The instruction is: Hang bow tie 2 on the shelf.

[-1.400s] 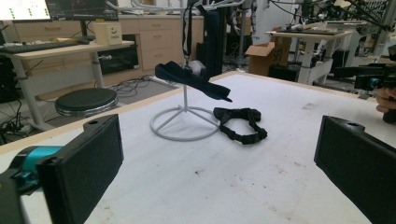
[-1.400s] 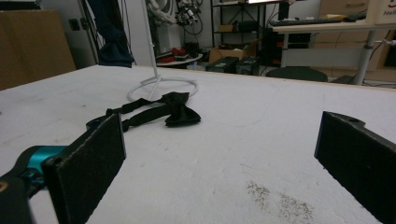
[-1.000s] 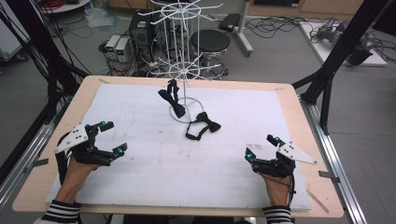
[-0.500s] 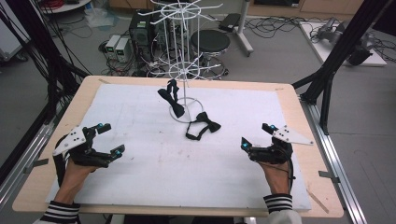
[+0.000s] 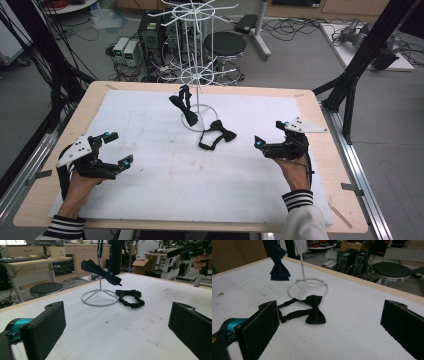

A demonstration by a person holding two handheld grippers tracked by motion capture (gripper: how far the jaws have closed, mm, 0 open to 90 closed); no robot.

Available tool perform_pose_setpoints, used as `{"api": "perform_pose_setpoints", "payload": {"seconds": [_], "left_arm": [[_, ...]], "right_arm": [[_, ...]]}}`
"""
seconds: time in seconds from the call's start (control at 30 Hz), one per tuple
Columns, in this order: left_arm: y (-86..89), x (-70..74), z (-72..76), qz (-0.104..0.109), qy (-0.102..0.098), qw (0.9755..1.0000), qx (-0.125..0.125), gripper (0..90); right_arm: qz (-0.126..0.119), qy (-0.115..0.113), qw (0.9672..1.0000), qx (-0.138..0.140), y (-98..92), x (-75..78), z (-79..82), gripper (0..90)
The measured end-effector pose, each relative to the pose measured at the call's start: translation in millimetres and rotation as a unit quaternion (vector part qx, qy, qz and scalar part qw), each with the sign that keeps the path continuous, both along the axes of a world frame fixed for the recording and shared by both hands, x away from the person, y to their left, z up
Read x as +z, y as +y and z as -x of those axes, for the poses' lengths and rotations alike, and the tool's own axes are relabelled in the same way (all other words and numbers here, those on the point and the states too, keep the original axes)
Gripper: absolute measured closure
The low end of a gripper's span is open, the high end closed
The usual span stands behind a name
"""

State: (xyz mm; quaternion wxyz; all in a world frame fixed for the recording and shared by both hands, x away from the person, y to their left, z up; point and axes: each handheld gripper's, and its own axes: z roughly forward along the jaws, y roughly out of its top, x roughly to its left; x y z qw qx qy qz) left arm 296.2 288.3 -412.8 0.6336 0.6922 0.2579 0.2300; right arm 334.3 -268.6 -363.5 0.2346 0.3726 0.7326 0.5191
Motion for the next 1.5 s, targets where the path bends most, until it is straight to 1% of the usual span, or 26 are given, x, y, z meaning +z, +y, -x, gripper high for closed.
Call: {"api": "perform_pose_setpoints", "payload": {"seconds": [0.07,0.27,0.33,0.47,0.6,0.67,0.73,0.8,0.9,0.97,1.03,1.17,1.23,1.27,1.3,1.33,1.37,1.4,1.47,1.5], "left_arm": [[0.1,0.1,-0.1,-0.001,0.000,1.0000,0.000,1.7],[-1.6,-0.5,-0.1,-0.002,0.001,1.0000,0.001,1.7],[-2.3,-0.8,-0.5,-0.009,0.001,1.0000,0.001,1.8],[-4.6,-1.8,-0.6,-0.012,0.002,0.9999,-0.001,1.7],[-4.1,-2.2,-1.0,-0.014,0.002,0.9999,0.000,1.7],[-4.2,-2.5,-1.0,-0.013,0.003,0.9999,0.001,1.7],[-4.1,-2.5,-1.1,-0.013,0.003,0.9999,0.000,1.8],[-3.8,-2.5,-1.3,-0.011,0.003,0.9999,0.000,1.7],[-2.9,-2.4,-1.5,-0.010,0.003,0.9999,0.000,1.7],[-2.4,-2.5,-1.6,-0.007,0.003,1.0000,0.001,1.7],[-1.7,-2.6,-1.9,-0.006,0.002,1.0000,0.001,1.7],[-1.3,-3.1,-1.8,-0.004,0.001,1.0000,0.001,1.7],[-1.0,-3.2,-2.0,-0.003,0.001,1.0000,0.001,1.7],[-1.0,-3.3,-2.1,-0.003,0.001,1.0000,0.001,1.7],[-1.0,-3.4,-2.2,-0.003,0.001,1.0000,0.001,1.7],[-0.9,-3.4,-2.2,-0.004,0.001,1.0000,0.001,1.7],[-0.8,-3.5,-2.4,-0.004,0.001,1.0000,0.001,1.7],[-0.7,-3.7,-2.6,-0.005,0.001,1.0000,0.000,1.7],[-0.7,-3.9,-2.6,-0.003,0.002,1.0000,0.000,1.7],[-0.3,-4.0,-2.6,-0.003,0.003,1.0000,0.000,1.7]], "right_arm": [[0.004,0.001,1.0000,0.003,1.2,3.2,-4.2,1.1],[0.027,0.023,0.9993,0.010,6.7,9.7,-17.5,1.1],[0.031,0.022,0.9992,0.012,8.9,12.0,-21.6,1.2],[0.046,0.038,0.9980,0.019,12.9,15.6,-32.3,1.2],[0.050,0.048,0.9974,0.023,16.9,17.9,-40.2,1.1],[0.059,0.052,0.9965,0.028,18.9,18.7,-43.8,1.2],[0.070,0.062,0.9951,0.030,21.8,20.3,-47.2,1.2],[0.078,0.064,0.9942,0.038,25.0,22.1,-50.8,1.2],[0.087,0.074,0.9925,0.044,31.2,22.0,-56.2,1.2],[0.096,0.082,0.9909,0.047,35.6,20.0,-59.9,1.2],[0.104,0.092,0.9887,0.055,41.7,17.8,-65.2,1.2],[0.125,0.103,0.9847,0.065,51.9,15.3,-76.3,1.2],[0.129,0.108,0.9835,0.068,56.0,13.6,-81.7,1.2],[0.134,0.115,0.9818,0.069,58.0,13.3,-84.3,1.2],[0.138,0.117,0.9810,0.069,59.6,13.1,-86.6,1.2],[0.139,0.117,0.9807,0.073,61.9,13.3,-90.0,1.2],[0.135,0.114,0.9815,0.074,63.1,13.2,-91.7,1.2],[0.133,0.121,0.9809,0.074,65.4,13.0,-94.3,1.2],[0.144,0.130,0.9781,0.075,69.5,11.5,-98.9,1.2],[0.148,0.131,0.9773,0.077,71.0,11.0,-100.7,1.2]]}}
